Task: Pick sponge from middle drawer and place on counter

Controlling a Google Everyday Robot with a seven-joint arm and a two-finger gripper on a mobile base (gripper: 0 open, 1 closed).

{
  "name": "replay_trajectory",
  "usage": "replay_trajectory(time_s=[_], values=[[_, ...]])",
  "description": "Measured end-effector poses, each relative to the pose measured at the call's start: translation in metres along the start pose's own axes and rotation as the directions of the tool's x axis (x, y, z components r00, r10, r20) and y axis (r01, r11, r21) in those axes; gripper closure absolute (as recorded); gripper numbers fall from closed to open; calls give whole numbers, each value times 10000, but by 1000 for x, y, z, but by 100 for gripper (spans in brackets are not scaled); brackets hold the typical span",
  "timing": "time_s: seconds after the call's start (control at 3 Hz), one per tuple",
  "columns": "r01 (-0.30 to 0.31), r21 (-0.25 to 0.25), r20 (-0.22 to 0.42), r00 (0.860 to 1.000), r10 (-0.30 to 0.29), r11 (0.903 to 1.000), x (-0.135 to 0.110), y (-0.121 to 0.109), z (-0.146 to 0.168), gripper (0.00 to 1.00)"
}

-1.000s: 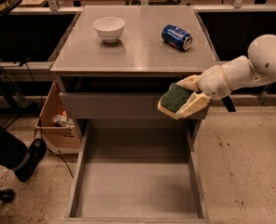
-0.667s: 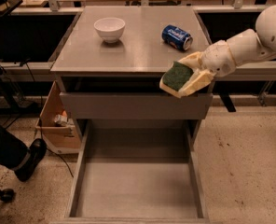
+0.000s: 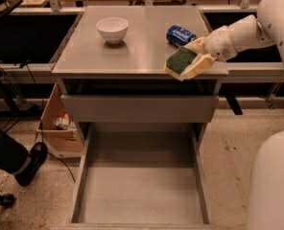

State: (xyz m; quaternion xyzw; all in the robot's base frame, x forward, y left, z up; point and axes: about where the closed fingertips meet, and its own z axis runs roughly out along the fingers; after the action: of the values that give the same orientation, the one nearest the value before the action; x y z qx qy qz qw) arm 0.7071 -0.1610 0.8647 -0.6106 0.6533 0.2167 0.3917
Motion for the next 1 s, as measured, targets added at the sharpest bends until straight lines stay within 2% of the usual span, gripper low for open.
replay_trajectory(time_s=[0.33, 0.67, 1.0], values=[[-478, 679, -298, 9983, 499, 9965, 12, -35, 11, 100], [-1073, 1199, -617, 9914, 1153, 9870, 27, -56, 15, 82], [-1417, 1525, -753, 9851, 1545, 9781, 36, -67, 13, 58]])
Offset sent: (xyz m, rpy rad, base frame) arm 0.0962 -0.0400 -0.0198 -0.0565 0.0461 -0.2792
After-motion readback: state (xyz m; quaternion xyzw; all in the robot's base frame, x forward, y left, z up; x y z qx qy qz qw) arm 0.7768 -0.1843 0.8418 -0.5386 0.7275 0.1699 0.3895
